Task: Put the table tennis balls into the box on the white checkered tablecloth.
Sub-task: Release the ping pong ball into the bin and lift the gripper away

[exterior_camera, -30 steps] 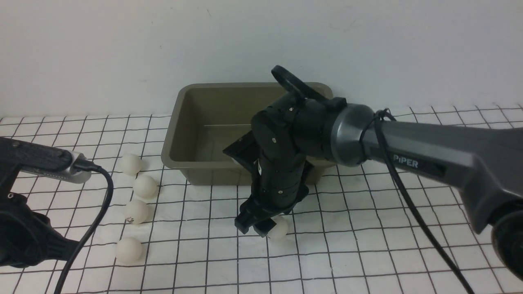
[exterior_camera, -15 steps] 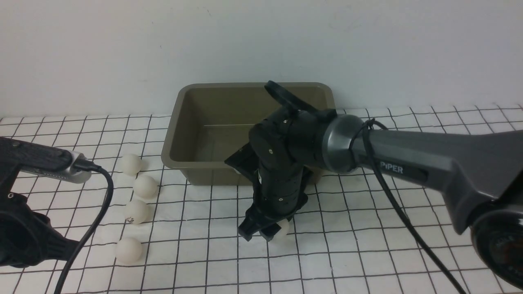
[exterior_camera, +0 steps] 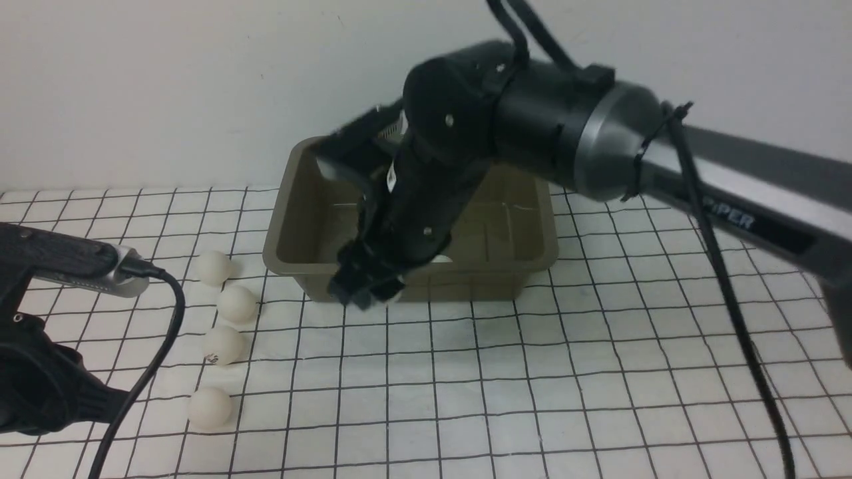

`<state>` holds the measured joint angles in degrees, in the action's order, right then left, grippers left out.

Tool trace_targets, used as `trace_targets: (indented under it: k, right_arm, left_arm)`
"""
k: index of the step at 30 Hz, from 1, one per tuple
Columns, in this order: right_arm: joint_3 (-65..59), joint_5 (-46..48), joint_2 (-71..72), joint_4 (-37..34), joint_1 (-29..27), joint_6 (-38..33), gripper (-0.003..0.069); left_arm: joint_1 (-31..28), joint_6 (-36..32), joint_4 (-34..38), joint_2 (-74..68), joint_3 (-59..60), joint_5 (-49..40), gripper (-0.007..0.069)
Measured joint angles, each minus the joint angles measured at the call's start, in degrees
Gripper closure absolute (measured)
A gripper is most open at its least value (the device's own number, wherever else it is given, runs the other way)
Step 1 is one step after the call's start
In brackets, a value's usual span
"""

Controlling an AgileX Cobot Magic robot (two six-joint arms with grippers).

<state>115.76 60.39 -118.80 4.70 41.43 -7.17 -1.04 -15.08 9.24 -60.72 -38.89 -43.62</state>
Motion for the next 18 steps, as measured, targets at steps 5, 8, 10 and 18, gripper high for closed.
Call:
trace_targets:
  k: [5,8,10,18]
  right_arm:
    - [0.33,-3.97,-1.48,2.47,-3.65,2.46,0.0295]
    - [0.35,-5.39,-3.37,1.70,-6.52,3.04,0.0295]
    - [0.35,-5.71,-4.60,0.41,-8.09,3.11,0.0295]
    - [0.35,-7.19,-10.35,-9.54,-14.28,0.24,0.0295]
  left_arm:
    - [0.00,-0.06,1.24,-0.19,0.90,2.47,0.0621]
    - [0.00,-0.29,2.90,-0.96,1.03,3.30,0.0603]
    - [0.00,-0.93,4.14,-1.93,1.03,3.57,0.0586]
    - [0.00,-10.56,13.96,-10.56,1.03,5.58,0.0434]
